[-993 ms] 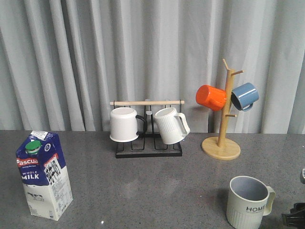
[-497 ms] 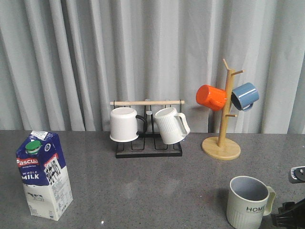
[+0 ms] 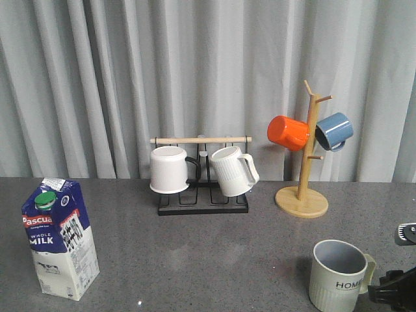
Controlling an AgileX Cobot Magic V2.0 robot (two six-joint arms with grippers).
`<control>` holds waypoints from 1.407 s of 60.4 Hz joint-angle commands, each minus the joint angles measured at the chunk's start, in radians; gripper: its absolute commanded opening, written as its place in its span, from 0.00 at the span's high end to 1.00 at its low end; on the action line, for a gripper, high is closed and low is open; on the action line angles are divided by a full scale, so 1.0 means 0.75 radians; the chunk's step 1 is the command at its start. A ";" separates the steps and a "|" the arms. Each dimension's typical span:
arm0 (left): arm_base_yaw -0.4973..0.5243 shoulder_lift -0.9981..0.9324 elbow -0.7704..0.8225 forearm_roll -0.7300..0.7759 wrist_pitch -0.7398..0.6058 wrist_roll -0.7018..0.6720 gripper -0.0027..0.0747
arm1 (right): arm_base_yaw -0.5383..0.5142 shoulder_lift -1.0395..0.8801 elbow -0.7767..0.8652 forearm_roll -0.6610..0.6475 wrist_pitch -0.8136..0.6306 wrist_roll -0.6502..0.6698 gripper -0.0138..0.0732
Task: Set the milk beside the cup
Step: 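Lower the right gripper to the white HOME mug handle, then grasp the mug handle with the right gripper and slide it toward the table center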
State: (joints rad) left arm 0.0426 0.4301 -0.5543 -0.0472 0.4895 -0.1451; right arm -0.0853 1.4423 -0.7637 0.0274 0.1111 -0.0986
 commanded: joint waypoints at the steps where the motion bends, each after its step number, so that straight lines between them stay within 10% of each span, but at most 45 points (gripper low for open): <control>1: -0.005 0.019 -0.045 -0.005 -0.091 -0.001 0.40 | -0.003 -0.037 -0.038 0.007 -0.083 -0.020 0.37; 70: -0.005 0.019 -0.045 -0.006 -0.047 -0.001 0.40 | 0.051 0.354 -0.318 -0.005 -0.242 -0.045 0.37; 85: -0.005 0.019 -0.045 -0.006 -0.044 -0.001 0.40 | 0.076 0.503 -0.366 -0.048 -0.306 -0.045 0.72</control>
State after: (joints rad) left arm 0.0426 0.4301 -0.5543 -0.0472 0.5186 -0.1451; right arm -0.0325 1.8301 -1.0101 0.0130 -0.0507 -0.1234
